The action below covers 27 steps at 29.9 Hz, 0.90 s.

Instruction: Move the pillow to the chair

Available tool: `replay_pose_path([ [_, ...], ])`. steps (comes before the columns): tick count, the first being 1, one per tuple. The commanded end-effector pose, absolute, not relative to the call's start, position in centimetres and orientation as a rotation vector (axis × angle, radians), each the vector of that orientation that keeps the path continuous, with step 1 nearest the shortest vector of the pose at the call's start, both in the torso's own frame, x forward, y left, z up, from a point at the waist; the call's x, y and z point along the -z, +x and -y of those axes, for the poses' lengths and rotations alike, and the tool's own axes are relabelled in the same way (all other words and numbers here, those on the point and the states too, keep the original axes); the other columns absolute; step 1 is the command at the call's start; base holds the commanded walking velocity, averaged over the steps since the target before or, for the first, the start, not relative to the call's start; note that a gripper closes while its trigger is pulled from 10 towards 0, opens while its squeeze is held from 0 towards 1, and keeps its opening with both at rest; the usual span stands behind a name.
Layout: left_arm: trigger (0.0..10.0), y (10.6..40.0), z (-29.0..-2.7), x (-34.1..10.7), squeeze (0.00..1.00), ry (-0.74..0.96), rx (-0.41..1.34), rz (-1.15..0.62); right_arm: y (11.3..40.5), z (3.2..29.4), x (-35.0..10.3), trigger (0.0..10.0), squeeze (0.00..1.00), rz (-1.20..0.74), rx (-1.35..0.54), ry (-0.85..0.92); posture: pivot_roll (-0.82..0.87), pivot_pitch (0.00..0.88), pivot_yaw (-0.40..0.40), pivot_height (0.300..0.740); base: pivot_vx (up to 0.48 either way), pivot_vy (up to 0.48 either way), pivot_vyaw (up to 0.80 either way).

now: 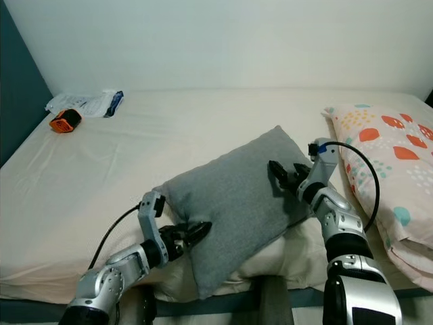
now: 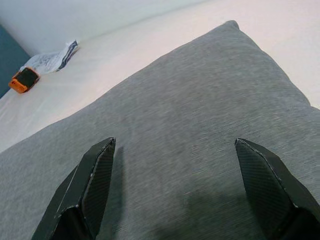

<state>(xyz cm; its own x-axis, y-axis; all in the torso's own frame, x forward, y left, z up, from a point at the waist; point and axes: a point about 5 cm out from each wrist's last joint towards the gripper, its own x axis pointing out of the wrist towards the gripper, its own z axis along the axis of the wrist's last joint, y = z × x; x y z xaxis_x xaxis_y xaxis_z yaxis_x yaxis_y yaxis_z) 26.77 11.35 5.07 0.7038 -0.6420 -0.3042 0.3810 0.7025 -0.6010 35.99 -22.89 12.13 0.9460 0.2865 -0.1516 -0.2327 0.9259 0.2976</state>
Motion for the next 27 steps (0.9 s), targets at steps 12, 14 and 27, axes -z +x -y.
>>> replay_pose_path([
  [12, 10.0, 25.3, -15.6, -3.2, 0.0, -0.858, 0.34, -0.554, 35.5, 22.7, -11.4, 10.0, 0.0, -0.239, -0.291, 0.274, 0.01, 0.0, -0.087, 0.515, 0.0, 0.0, 0.0],
  [14, 10.0, 25.1, -16.2, -3.0, 0.0, -0.88, 0.303, -0.545, 35.5, 22.7, -11.4, 10.0, 0.0, -0.242, -0.295, 0.274, 0.01, 0.0, -0.098, 0.515, 0.0, 0.0, 0.0],
  [27, 10.0, 24.8, -16.0, -4.1, 0.0, -1.066, 0.287, -0.427, 35.5, 22.0, -11.1, 10.0, 0.0, -0.288, -0.349, 0.254, 0.01, 0.0, -0.152, 0.515, 0.0, 0.0, 0.0],
])
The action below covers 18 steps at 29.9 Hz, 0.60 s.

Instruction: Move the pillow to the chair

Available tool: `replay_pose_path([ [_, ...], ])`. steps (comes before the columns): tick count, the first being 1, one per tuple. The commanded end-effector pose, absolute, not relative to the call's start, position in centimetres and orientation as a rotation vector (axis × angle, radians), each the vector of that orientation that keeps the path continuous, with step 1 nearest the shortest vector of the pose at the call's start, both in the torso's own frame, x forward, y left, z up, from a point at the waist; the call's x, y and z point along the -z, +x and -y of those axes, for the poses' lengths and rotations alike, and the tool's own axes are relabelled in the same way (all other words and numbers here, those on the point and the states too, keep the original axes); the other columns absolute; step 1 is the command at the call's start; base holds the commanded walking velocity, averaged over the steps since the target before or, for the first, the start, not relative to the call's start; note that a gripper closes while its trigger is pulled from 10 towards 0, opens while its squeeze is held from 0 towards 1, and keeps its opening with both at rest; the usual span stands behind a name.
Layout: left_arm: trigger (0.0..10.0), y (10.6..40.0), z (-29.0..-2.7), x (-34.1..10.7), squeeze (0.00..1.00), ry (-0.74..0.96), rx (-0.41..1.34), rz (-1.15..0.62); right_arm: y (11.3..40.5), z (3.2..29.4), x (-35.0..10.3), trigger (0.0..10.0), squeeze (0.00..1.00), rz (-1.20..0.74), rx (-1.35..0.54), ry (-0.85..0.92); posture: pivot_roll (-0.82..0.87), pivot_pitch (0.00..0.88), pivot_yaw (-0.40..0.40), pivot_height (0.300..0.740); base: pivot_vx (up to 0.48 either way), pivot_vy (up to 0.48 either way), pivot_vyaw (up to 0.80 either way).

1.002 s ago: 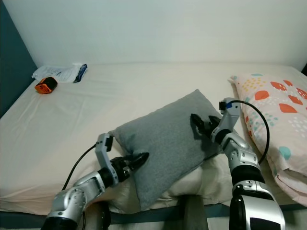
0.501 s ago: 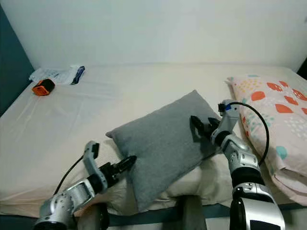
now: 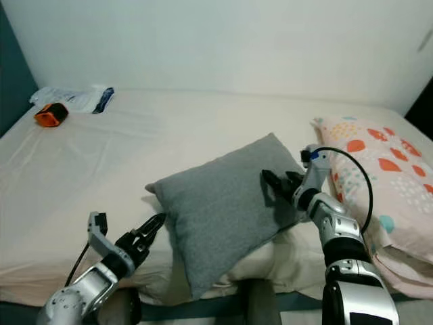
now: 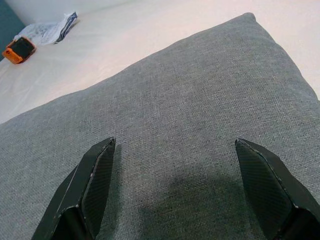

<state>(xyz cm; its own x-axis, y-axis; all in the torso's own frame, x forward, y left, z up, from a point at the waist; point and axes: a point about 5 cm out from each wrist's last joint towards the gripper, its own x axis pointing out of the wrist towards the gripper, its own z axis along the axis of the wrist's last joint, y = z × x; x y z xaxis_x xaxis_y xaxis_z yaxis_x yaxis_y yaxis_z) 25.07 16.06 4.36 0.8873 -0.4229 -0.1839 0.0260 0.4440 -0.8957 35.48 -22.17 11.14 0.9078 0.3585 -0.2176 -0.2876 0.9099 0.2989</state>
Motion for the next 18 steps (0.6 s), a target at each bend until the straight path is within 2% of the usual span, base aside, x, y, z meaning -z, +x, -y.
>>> replay_pose_path([
  [1, 10.0, 24.6, -16.1, -3.8, 0.0, -1.046, 0.285, -0.438, 35.5, 22.0, -11.1, 10.0, 0.0, -0.288, -0.349, 0.253, 0.0, 0.0, -0.148, 0.515, 0.0, 0.0, 0.0],
  [3, 10.0, 24.5, -16.3, -3.7, 0.65, -1.084, 0.272, -0.435, 35.5, 22.0, -11.1, 10.0, 0.0, -0.287, -0.348, 0.253, 0.01, 0.0, -0.143, 0.515, 0.0, 0.0, 0.0],
  [6, 10.0, 24.6, -16.4, -3.8, 0.65, -1.097, 0.27, -0.432, 35.5, 22.0, -11.1, 10.0, 0.0, -0.287, -0.347, 0.253, 0.01, 0.0, -0.143, 0.515, 0.0, 0.0, 0.0],
  [8, 10.0, 24.7, -16.2, -3.9, 0.69, -1.097, 0.282, -0.433, 35.5, 22.0, -11.1, 10.0, 0.0, -0.287, -0.346, 0.253, 0.0, 0.0, -0.141, 0.515, 0.0, 0.0, 0.0],
  [9, 10.0, 25.0, -15.5, -4.1, 0.62, -1.086, 0.313, -0.44, 35.5, 22.0, -11.1, 10.0, 0.0, -0.286, -0.345, 0.255, 0.0, 0.0, -0.135, 0.515, 0.0, 0.0, 0.0],
  [12, 10.0, 25.0, -15.5, -4.1, 0.62, -1.086, 0.313, -0.44, 35.5, 22.0, -11.1, 10.0, 0.0, -0.286, -0.345, 0.255, 0.0, 0.0, -0.135, 0.515, 0.0, 0.0, 0.0],
  [13, 10.0, 25.9, -13.6, -4.7, 0.48, -1.102, 0.363, -0.443, 35.6, 21.8, -11.2, 10.0, 0.0, -0.281, -0.345, 0.259, -0.02, 0.0, -0.128, 0.515, 0.0, 0.0, 0.0],
  [15, 10.0, 26.5, -12.4, -5.1, 0.48, -1.128, 0.388, -0.442, 35.6, 21.8, -11.3, 10.0, 0.0, -0.278, -0.347, 0.259, -0.02, 0.0, -0.128, 0.515, 0.0, 0.0, 0.0],
  [17, 10.0, 26.5, -12.4, -5.1, 0.48, -1.128, 0.388, -0.442, 35.6, 21.8, -11.3, 10.0, 0.0, -0.278, -0.347, 0.259, -0.02, 0.0, -0.128, 0.515, 0.0, 0.0, 0.0],
  [18, 10.0, 26.8, -11.6, -5.3, 0.41, -1.125, 0.414, -0.45, 35.6, 21.8, -11.4, 10.0, 0.0, -0.275, -0.346, 0.261, -0.02, 0.0, -0.122, 0.515, 0.0, 0.0, 0.0],
])
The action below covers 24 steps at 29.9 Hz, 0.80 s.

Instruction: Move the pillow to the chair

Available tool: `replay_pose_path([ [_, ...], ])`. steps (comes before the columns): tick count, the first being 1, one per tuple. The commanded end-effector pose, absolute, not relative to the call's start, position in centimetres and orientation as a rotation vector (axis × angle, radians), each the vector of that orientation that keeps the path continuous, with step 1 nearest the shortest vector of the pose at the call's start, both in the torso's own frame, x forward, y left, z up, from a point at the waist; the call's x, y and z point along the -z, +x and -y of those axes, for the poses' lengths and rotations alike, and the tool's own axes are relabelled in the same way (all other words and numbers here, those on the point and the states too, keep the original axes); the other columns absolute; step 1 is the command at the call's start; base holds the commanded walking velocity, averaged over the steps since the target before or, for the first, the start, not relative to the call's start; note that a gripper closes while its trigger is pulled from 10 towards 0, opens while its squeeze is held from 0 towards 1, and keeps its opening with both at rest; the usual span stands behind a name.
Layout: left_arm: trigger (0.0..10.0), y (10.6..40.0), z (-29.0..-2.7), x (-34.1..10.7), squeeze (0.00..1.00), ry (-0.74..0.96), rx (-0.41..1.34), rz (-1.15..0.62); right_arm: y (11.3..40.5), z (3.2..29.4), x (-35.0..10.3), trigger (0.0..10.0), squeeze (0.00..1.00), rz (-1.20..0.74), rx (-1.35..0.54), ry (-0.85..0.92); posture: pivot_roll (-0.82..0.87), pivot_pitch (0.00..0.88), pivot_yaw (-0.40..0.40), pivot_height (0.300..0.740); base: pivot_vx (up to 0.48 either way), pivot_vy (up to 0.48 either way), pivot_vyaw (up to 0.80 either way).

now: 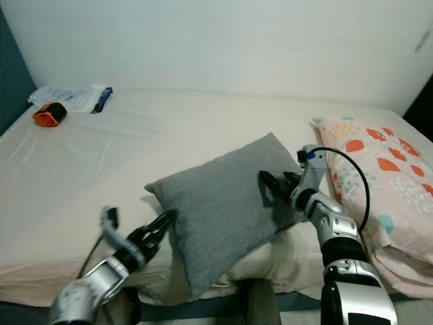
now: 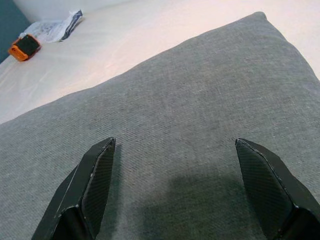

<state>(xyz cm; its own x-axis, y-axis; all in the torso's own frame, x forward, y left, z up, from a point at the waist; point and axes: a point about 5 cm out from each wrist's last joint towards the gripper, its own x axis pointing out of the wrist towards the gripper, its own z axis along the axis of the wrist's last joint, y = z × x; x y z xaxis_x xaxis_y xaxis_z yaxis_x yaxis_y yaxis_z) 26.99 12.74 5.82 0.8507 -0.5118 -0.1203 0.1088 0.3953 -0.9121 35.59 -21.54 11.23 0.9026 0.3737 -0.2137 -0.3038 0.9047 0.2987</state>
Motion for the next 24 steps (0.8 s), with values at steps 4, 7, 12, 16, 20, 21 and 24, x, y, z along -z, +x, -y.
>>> replay_pose_path([
  [4, 10.0, 27.7, -8.7, -5.7, 0.0, -1.08, 0.485, -0.488, 35.7, 21.7, -11.5, 10.0, 0.0, -0.268, -0.344, 0.265, -0.02, 0.0, -0.112, 0.515, 0.0, 0.0, 0.0],
  [7, 10.0, 27.9, -8.1, -5.9, 0.0, -1.074, 0.503, -0.493, 35.7, 21.7, -11.5, 10.0, 0.0, -0.266, -0.343, 0.266, -0.02, 0.0, -0.11, 0.515, 0.0, 0.0, 0.0],
  [12, 10.0, 27.5, -5.8, -6.0, 0.0, -0.922, 0.596, -0.56, 35.6, 21.4, -11.4, 10.0, 0.0, -0.268, -0.35, 0.263, -0.02, 0.0, -0.11, 0.515, 0.0, 0.0, 0.0],
  [16, 7.3, 26.8, -5.3, -4.9, 0.0, -0.759, 0.603, -0.61, 35.6, 21.3, -11.3, 10.0, 0.0, -0.27, -0.351, 0.261, -0.02, 0.0, -0.11, 0.515, 0.0, 0.0, 0.0],
  [20, 0.0, 26.7, -5.2, -4.5, 0.0, -0.694, 0.621, -0.624, 35.7, 21.1, -11.4, 10.0, 0.0, -0.268, -0.35, 0.26, -0.02, 0.0, -0.108, 0.515, 0.0, 0.0, 0.0],
  [21, 0.0, 26.7, -5.3, -4.4, 0.0, -0.677, 0.621, -0.632, 35.8, 21.0, -11.4, 10.0, 0.0, -0.267, -0.35, 0.259, -0.02, 0.0, -0.107, 0.515, 0.0, 0.0, 0.0],
  [24, 0.0, 26.7, -5.5, -4.0, 0.0, -0.661, 0.609, -0.656, 35.8, 21.0, -11.4, 10.0, 0.0, -0.266, -0.351, 0.258, -0.02, 0.0, -0.104, 0.515, 0.0, 0.0, 0.0],
])
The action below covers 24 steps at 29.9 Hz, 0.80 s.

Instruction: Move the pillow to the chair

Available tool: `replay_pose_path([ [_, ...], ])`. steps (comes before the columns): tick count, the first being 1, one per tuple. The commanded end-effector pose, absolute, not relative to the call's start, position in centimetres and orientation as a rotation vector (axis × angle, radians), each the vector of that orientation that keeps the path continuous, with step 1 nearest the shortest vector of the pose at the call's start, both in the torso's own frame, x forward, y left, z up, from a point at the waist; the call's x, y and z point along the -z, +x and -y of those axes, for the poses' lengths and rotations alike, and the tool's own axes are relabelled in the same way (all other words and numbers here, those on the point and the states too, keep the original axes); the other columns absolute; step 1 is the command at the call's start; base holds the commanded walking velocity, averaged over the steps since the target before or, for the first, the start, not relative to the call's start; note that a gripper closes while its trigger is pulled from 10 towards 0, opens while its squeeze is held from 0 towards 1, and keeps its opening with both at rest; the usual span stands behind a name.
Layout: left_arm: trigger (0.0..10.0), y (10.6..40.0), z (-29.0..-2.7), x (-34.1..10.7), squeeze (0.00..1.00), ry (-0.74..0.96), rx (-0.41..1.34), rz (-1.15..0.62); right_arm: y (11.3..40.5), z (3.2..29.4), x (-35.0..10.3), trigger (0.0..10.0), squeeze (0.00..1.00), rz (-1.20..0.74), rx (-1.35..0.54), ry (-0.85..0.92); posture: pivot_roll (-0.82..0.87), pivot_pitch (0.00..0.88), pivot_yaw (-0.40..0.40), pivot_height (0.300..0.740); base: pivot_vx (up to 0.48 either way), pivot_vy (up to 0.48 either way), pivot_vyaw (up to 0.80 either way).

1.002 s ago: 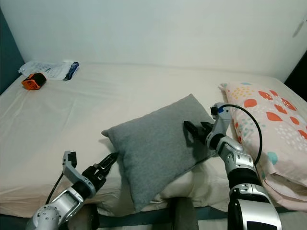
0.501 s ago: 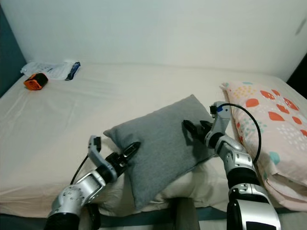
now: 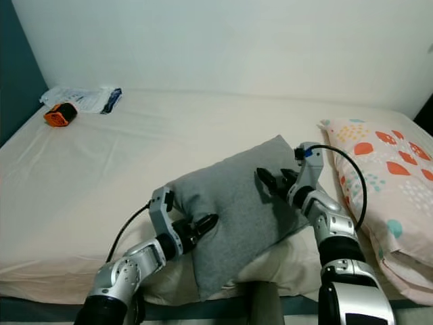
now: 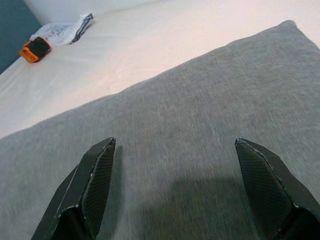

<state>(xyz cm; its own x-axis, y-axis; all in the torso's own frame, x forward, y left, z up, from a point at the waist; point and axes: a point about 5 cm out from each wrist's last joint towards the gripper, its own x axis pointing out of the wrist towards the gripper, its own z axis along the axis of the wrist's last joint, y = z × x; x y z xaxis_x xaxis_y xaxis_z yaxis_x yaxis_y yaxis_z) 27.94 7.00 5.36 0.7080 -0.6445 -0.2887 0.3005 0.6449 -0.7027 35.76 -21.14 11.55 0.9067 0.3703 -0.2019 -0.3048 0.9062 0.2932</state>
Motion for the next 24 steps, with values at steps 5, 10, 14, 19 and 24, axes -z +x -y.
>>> replay_pose_path([
  [5, 0.0, 26.9, -7.4, -3.3, 0.0, -0.705, 0.551, -0.693, 35.8, 21.1, -11.6, 10.0, 0.0, -0.26, -0.35, 0.263, -0.02, 0.0, -0.096, 0.515, 0.0, 0.0, 0.0],
  [10, 0.0, 27.0, -9.6, -3.3, 0.0, -0.749, 0.522, -0.672, 35.9, 21.4, -11.8, 10.0, 0.0, -0.254, -0.34, 0.273, -0.01, 0.0, -0.095, 0.515, 0.0, 0.0, 0.0],
  [14, 0.0, 27.5, -13.3, -5.2, 0.0, -0.767, 0.522, -0.535, 36.1, 22.1, -12.4, 10.0, 0.0, -0.22, -0.313, 0.261, -0.01, 0.0, -0.093, 0.515, 0.0, 0.0, 0.0],
  [19, 0.0, 27.9, -16.7, -7.2, 0.0, -0.763, 0.505, -0.44, 36.3, 22.8, -13.0, 10.0, 0.0, -0.196, -0.276, 0.279, 0.0, 0.0, -0.093, 0.515, 0.0, 0.0, 0.0],
  [24, 0.0, 27.2, -18.8, -7.9, 0.0, -0.691, 0.556, -0.433, 36.4, 22.9, -13.1, 10.0, 0.0, -0.191, -0.266, 0.288, 0.01, 0.0, -0.093, 0.515, 0.0, 0.0, 0.0],
])
